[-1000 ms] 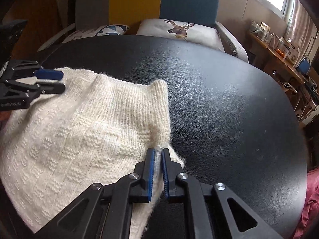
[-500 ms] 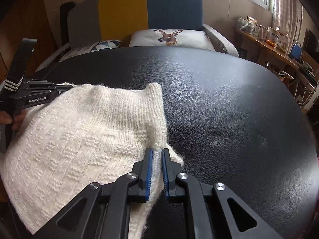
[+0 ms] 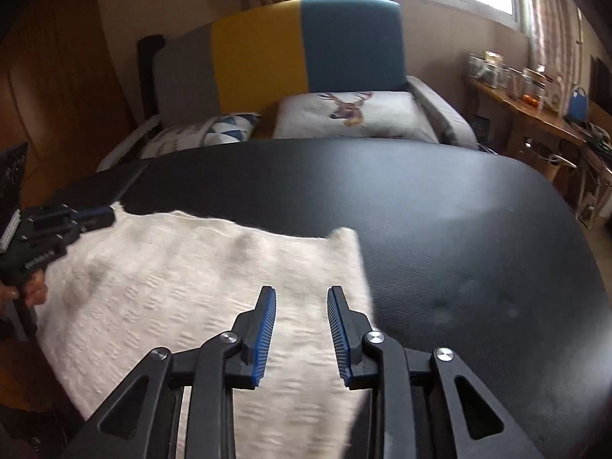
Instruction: Fold clothes
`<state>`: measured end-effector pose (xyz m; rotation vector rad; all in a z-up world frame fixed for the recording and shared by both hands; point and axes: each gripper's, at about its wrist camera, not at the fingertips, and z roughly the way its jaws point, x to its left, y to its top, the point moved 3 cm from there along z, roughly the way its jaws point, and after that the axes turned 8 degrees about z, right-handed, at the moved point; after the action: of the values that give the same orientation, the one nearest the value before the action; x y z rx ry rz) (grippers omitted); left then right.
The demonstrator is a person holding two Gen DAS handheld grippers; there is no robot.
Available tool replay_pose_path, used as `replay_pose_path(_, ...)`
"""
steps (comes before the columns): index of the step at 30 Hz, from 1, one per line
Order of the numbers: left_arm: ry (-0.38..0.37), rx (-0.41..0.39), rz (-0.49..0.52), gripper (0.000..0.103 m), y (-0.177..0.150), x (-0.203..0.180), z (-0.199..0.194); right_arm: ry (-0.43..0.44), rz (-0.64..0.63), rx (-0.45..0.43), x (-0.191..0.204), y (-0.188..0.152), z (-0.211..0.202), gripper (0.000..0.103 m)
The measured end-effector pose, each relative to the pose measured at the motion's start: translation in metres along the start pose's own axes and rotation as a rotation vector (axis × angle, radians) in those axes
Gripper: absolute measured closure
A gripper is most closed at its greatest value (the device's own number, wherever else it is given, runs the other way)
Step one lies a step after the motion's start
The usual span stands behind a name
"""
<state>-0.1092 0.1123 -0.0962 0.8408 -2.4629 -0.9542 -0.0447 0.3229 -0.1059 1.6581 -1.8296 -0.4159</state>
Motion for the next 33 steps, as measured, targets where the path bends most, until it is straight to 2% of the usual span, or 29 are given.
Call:
replay_pose_path(2,0.015,0.021,0.015,0.102,-0.014,0.0,-0.001,0.047,-0.039,0.03,0.029,0.004,0.016,0.075)
replay_pose_path(4,0.036,0.052,-0.013,0.102,-0.025,0.008,0.005,0.078,-0.076,0.069,0.055,0.008,0.037,0.075)
replay_pose_path(6,0.057,0.099,-0.062,0.102,-0.039,0.018,0.015,0.008,-0.095,0.116,0.061,0.009,0.064,0.075)
replay_pose_path(8,0.028,0.153,-0.178,0.101,-0.059,0.037,0.03,-0.042,-0.039,0.141,0.044,0.005,0.084,0.077)
replay_pose_path(10,-0.039,0.119,-0.301,0.099,-0.069,0.053,0.028,0.033,0.095,0.099,0.016,0.005,0.08,0.08)
replay_pose_path(11,-0.063,0.113,-0.357,0.099,-0.073,0.06,0.027,0.048,0.139,0.094,0.008,0.004,0.078,0.09)
replay_pose_path(12,-0.084,0.106,-0.401,0.099,-0.076,0.066,0.027,0.062,0.181,0.09,0.0,0.003,0.076,0.093)
replay_pose_path(17,-0.049,0.052,-0.384,0.098,-0.075,0.06,0.0,0.054,0.149,0.075,0.004,-0.002,0.072,0.092)
replay_pose_path(20,-0.02,0.001,-0.455,0.098,-0.091,0.073,-0.036,0.072,0.155,0.068,0.003,-0.003,0.07,0.089)
replay_pose_path(23,0.027,-0.031,-0.538,0.094,-0.121,0.089,-0.071,0.086,0.18,0.069,0.001,-0.001,0.066,0.089)
replay_pose_path(26,0.038,-0.026,-0.576,0.092,-0.151,0.086,-0.097,0.049,0.176,0.048,0.014,-0.001,0.052,0.074)
replay_pose_path(29,0.048,-0.012,-0.541,0.091,-0.169,0.072,-0.112,0.088,0.133,0.016,0.04,-0.002,0.034,0.074)
replay_pose_path(33,0.072,0.025,-0.518,0.085,-0.184,0.054,-0.112,0.108,0.048,0.026,0.072,-0.017,0.02,0.07)
